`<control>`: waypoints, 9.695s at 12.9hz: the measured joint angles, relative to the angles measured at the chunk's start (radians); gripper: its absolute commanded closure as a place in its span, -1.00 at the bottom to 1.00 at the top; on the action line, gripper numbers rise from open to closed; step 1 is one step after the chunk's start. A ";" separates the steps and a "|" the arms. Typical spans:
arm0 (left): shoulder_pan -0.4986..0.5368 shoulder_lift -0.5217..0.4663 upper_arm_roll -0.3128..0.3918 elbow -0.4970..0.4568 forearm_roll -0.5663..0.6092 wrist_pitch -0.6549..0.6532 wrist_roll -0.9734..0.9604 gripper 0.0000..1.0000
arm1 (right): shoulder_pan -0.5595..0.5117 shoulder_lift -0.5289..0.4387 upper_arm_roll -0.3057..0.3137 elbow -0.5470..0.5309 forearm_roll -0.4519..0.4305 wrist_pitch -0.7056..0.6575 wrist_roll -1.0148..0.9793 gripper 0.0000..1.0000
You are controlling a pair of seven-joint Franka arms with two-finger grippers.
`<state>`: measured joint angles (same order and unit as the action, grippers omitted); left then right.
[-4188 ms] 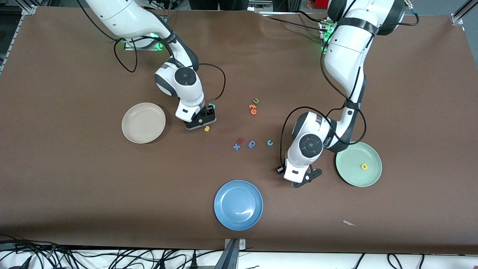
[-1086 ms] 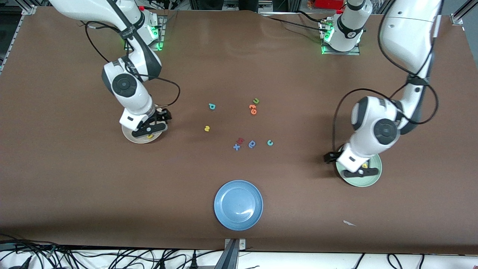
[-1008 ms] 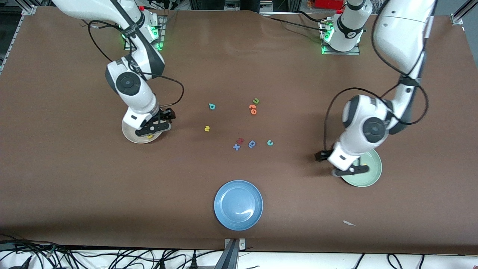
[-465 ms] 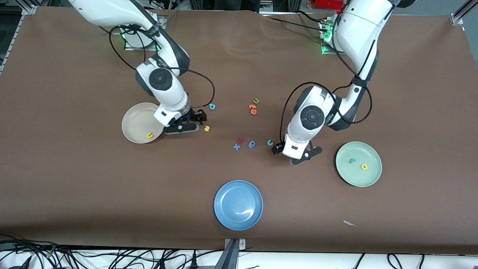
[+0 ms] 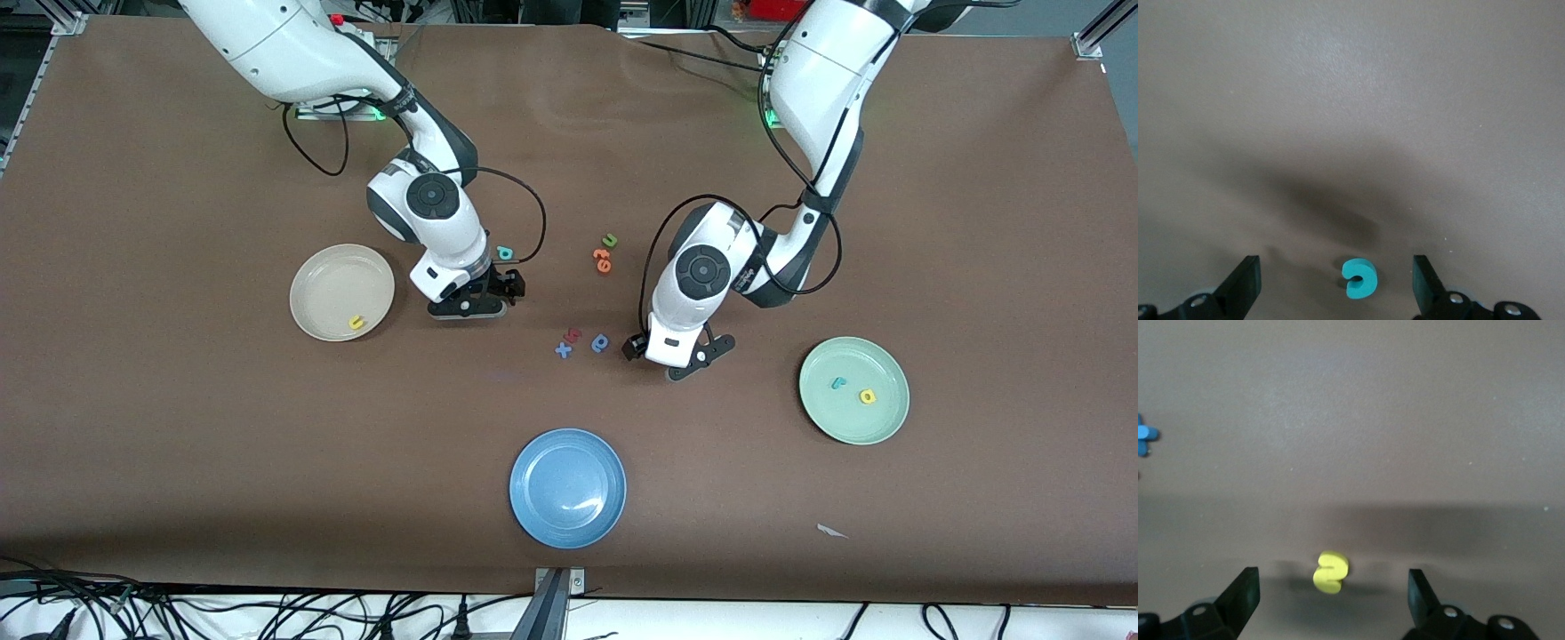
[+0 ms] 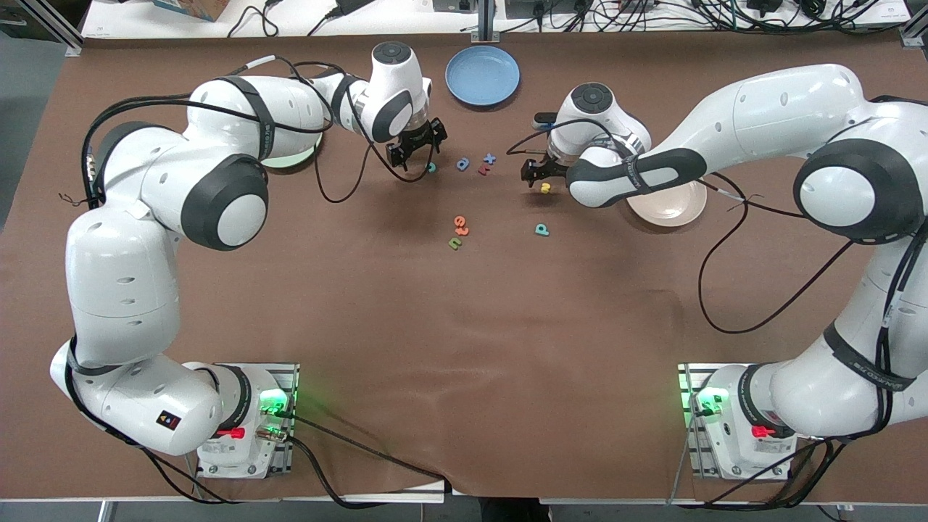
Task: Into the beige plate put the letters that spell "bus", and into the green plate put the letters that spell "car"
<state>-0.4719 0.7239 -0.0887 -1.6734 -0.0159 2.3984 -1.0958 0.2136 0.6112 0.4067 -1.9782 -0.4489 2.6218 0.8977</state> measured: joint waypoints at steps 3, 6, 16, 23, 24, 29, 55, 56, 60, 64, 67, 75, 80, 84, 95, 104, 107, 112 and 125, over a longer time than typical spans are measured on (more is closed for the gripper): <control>-0.022 0.017 -0.001 0.001 -0.001 0.017 -0.027 -0.72 | 0.002 0.014 -0.003 0.027 -0.002 0.000 0.000 -0.85; -0.025 0.019 0.000 0.003 -0.001 0.018 -0.040 -0.28 | 0.007 0.027 -0.003 0.032 -0.003 0.000 0.000 -0.76; -0.025 0.019 0.002 0.004 -0.001 0.016 -0.042 0.63 | 0.009 0.035 -0.015 0.028 -0.018 -0.003 0.001 0.10; -0.019 0.019 0.010 0.015 0.000 -0.003 0.006 0.76 | 0.012 0.034 -0.015 0.028 -0.019 -0.004 0.004 0.52; -0.007 0.018 0.014 0.036 0.000 -0.055 0.056 0.77 | 0.013 0.033 -0.015 0.028 -0.019 -0.004 0.005 0.56; 0.142 -0.030 0.044 0.137 0.033 -0.341 0.527 0.76 | 0.017 0.029 -0.014 0.029 -0.022 -0.006 0.006 0.61; 0.527 -0.269 0.048 0.277 0.094 -0.614 1.102 -1.00 | -0.077 -0.222 0.101 -0.199 0.035 -0.150 -0.014 -0.90; 0.524 -0.317 0.046 0.257 0.094 -0.617 1.101 -1.00 | -0.048 -0.220 0.101 -0.200 0.035 -0.142 0.024 -0.90; 0.476 -0.494 0.067 0.156 0.094 -0.625 1.087 -1.00 | -0.002 -0.195 0.100 -0.208 0.035 -0.095 0.096 -0.90; 0.460 -0.582 0.088 0.083 0.041 -0.625 1.086 -1.00 | 0.048 -0.145 0.099 -0.209 0.030 -0.044 0.140 -0.89; 0.460 -0.595 0.105 0.066 0.022 -0.626 1.085 -1.00 | 0.048 -0.133 0.093 -0.208 0.020 -0.036 0.141 -0.86; 0.468 -0.616 0.112 0.063 0.022 -0.659 1.083 -1.00 | 0.048 -0.078 0.086 -0.208 -0.091 0.004 0.209 -0.40; 0.467 -0.621 0.112 0.063 0.022 -0.665 1.083 -1.00 | 0.049 -0.080 0.086 -0.204 -0.097 0.007 0.214 -0.01; 0.467 -0.621 0.112 0.063 0.022 -0.666 1.083 -1.00 | 0.049 -0.084 0.086 -0.202 -0.097 0.007 0.215 0.50; 0.467 -0.621 0.112 0.061 0.022 -0.666 1.083 -1.00 | -0.004 -0.178 0.049 -0.190 -0.110 -0.103 0.088 0.73; 0.467 -0.621 0.112 0.061 0.021 -0.666 1.083 -1.00 | -0.343 -0.294 0.041 -0.202 -0.105 -0.203 -0.431 0.14; 0.467 -0.621 0.112 0.060 0.021 -0.667 1.083 -1.00 | -0.361 -0.287 0.043 -0.230 -0.097 -0.203 -0.439 -0.50; 0.467 -0.621 0.112 0.060 0.021 -0.667 1.083 -1.00 | -0.358 -0.292 0.047 -0.242 -0.031 -0.230 -0.439 -0.64; 0.467 -0.621 0.112 0.059 0.021 -0.668 1.083 -1.00 | -0.259 -0.387 -0.088 0.248 0.310 -0.837 -0.726 -0.72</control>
<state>-0.0049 0.1025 0.0229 -1.6141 0.0055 1.7305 -0.0132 -0.0451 0.2245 0.3182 -1.7304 -0.1387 1.7849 0.1722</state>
